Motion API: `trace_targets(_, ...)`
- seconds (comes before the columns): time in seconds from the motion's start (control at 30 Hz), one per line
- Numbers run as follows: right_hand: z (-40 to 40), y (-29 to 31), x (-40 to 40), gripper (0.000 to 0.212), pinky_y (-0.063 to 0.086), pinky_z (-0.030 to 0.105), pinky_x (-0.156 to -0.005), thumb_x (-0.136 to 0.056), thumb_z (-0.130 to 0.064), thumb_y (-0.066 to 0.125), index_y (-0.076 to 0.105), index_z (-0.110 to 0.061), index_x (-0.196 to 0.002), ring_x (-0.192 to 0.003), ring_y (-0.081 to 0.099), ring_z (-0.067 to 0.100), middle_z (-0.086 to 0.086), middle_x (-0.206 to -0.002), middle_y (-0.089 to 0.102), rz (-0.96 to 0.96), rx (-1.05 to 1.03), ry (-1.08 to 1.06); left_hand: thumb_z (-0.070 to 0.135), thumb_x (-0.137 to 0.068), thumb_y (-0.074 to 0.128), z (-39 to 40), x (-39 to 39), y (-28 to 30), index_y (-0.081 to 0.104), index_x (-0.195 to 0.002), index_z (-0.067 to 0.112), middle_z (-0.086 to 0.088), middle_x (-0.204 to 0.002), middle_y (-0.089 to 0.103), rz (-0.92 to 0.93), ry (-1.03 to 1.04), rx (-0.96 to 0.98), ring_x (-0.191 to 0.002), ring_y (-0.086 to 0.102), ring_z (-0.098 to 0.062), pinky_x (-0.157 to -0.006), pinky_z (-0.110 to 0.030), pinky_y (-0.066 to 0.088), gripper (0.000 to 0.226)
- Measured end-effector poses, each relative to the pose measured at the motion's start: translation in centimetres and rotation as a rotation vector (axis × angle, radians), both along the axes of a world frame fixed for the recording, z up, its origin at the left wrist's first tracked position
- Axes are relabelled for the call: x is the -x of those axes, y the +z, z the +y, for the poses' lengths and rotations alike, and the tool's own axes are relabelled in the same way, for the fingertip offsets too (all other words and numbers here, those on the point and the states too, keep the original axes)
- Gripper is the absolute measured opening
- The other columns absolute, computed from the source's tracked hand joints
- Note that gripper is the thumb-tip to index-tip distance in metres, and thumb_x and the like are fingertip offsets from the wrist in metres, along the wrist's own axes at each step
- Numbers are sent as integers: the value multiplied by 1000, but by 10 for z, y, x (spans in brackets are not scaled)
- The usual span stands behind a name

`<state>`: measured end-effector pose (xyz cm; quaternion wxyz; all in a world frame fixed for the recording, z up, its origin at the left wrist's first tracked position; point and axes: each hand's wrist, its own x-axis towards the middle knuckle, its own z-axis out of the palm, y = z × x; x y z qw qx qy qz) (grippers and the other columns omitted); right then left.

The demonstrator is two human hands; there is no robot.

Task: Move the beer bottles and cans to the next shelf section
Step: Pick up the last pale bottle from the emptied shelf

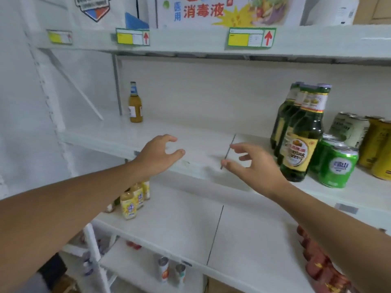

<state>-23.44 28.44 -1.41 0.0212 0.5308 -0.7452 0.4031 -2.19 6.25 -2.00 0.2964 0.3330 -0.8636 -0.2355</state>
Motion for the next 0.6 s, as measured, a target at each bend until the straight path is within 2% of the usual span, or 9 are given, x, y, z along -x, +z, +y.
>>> trace_targets(0.17,-93,2,-51,59,51,27,-90,-89,-67,74,64,-40,-141,-113,65,2,-19,-132,64,-29,-14,59,60,-98,68,-69,-79,-7,56,-152,32,8,-159,51,-15,14,-1,-143,52,-14,-105,-29,40,62)
trace_targets(0.3,-159,5,-81,60,50,25,-87,-88,-69,74,65,-39,-140,-110,66,2,-16,-131,67,-83,-12,89,61,-98,67,-115,-127,-12,53,-154,33,9,-158,52,0,54,-23,-146,49,-14,-112,-34,42,64)
trace_targets(0.5,-236,5,-102,59,55,29,-92,-87,-67,77,65,-41,-138,-110,67,4,-17,-129,66,-142,-36,146,61,-97,67,-172,-153,-11,55,-150,39,12,-156,52,-10,84,-9,-145,49,-12,-114,-37,42,59)
trace_targets(0.6,-272,6,-97,59,54,28,-88,-87,-65,78,64,-40,-139,-109,67,4,-16,-129,65,-140,-55,168,57,-98,67,-197,-149,-10,56,-150,37,13,-156,53,-15,101,-9,-145,49,-11,-117,-39,42,57)
